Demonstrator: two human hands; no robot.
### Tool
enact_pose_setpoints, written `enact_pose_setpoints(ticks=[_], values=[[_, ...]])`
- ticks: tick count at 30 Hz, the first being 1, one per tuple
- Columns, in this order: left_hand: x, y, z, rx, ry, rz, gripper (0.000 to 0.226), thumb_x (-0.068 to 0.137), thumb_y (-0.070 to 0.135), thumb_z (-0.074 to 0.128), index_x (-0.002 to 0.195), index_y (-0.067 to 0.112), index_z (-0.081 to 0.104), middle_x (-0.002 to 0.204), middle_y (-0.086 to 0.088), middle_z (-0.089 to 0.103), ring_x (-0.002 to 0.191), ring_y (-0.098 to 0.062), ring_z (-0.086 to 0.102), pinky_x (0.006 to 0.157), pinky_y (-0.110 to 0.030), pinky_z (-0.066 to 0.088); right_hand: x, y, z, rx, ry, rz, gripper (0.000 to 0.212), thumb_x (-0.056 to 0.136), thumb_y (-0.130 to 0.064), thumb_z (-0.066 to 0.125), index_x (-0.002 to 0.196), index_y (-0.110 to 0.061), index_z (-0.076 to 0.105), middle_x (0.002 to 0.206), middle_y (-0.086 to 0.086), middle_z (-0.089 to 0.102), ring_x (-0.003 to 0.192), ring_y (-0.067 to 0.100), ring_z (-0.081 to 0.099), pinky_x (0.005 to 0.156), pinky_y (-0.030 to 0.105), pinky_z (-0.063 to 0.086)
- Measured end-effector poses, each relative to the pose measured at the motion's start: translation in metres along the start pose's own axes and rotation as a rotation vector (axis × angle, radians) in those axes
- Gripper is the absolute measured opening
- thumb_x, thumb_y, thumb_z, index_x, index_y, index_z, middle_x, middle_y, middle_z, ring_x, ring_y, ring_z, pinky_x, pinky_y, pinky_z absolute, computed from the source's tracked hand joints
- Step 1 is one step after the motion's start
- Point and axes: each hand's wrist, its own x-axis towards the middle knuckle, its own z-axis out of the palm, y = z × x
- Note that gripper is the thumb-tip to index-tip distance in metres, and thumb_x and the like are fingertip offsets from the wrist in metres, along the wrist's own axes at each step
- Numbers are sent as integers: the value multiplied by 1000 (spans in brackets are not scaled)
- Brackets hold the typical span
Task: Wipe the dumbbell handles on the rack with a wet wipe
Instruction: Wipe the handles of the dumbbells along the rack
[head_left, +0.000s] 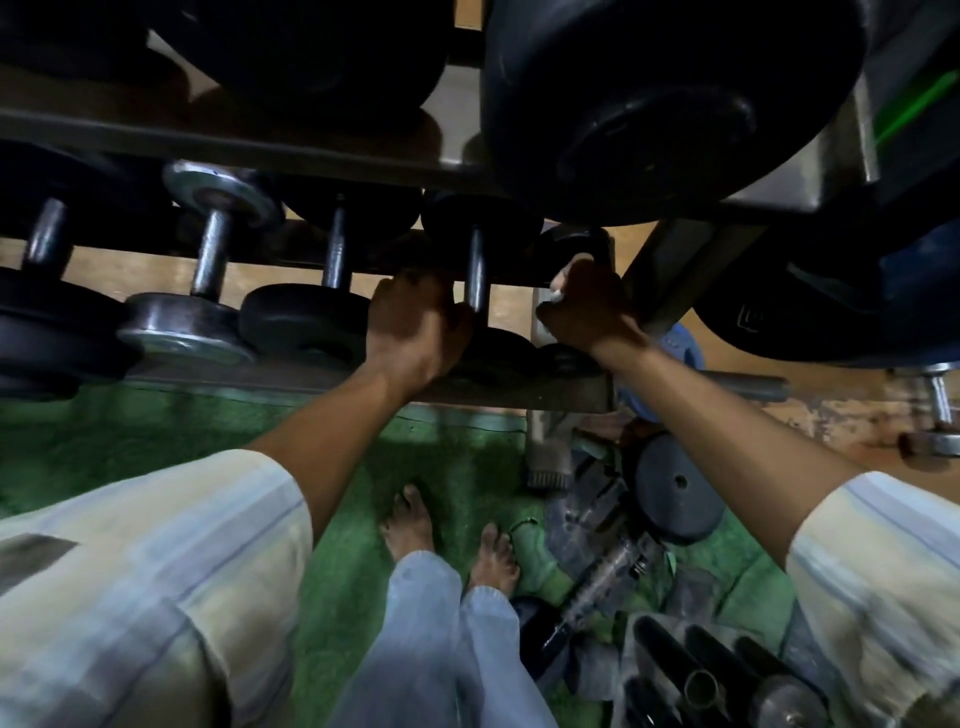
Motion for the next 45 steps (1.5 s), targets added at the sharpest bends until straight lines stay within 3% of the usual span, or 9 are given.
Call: enact_pose_setpoints(ticks=[4, 8, 13, 18, 21, 29, 34, 38, 45], values=[[10, -10, -27, 245, -53, 93, 71, 76, 42, 41, 134, 4, 57, 118, -19, 66, 107, -38, 62, 91, -40, 50, 7, -25, 13, 222, -94, -6, 29, 70, -13, 84, 79, -17, 57, 80, -3, 59, 81, 18, 59, 71, 31, 44], [20, -35, -49, 366, -99, 19, 43, 83, 39, 62, 119, 15, 68, 110, -17, 71, 104, -37, 65, 83, -38, 49, 6, -55, 18, 198, -272, -64, 28, 74, -34, 85, 71, -10, 72, 73, 1, 69, 72, 17, 67, 72, 34, 56], [29, -81, -64, 351, -178, -150, 54, 89, 62, 50, 108, 16, 71, 122, -17, 64, 112, -36, 60, 86, -39, 48, 8, -78, 13, 91, -332, 53, 31, 71, -34, 75, 51, -15, 60, 55, 2, 60, 55, 19, 58, 54, 25, 42], [37, -85, -65, 282, -250, -151, 46, 92, 58, 50, 104, 18, 70, 120, -14, 66, 111, -35, 61, 78, -36, 37, 13, -75, 10, -9, -377, -10, 28, 74, -36, 77, 62, -13, 68, 56, -1, 65, 56, 15, 62, 54, 25, 49], [43, -90, -64, 227, -309, -196, 54, 87, 63, 50, 110, 18, 69, 116, -12, 68, 105, -35, 63, 76, -35, 40, 17, -65, 12, -53, -388, -52, 22, 73, -37, 83, 74, -17, 75, 73, 2, 73, 73, 18, 71, 70, 34, 60], [40, -86, -66, 168, -262, -257, 49, 83, 58, 56, 109, 19, 70, 112, -10, 69, 102, -35, 64, 79, -37, 45, 12, -47, 27, 6, -250, -16, 15, 85, -21, 76, 86, -7, 78, 84, 12, 72, 83, 25, 68, 57, 25, 41], [40, -86, -67, 134, -228, -255, 43, 79, 52, 58, 100, 18, 72, 103, -9, 70, 95, -34, 65, 73, -34, 41, 10, -51, 14, 78, -375, -19, 40, 82, -46, 80, 78, -7, 74, 73, 10, 68, 66, 22, 63, 57, 26, 42], [42, -85, -65, 108, -219, -243, 50, 72, 56, 53, 97, 17, 72, 101, -10, 71, 93, -34, 66, 77, -37, 51, 7, -49, 9, 230, -420, 59, 34, 73, -40, 87, 86, -10, 78, 83, 7, 73, 81, 29, 69, 75, 41, 57], [39, -86, -64, 108, -190, -271, 45, 74, 49, 59, 102, 16, 72, 108, -13, 72, 98, -36, 67, 82, -40, 54, 5, -53, 29, 397, -341, -57, 28, 65, -32, 95, 85, -17, 84, 81, -3, 79, 86, 13, 74, 90, 36, 58]])
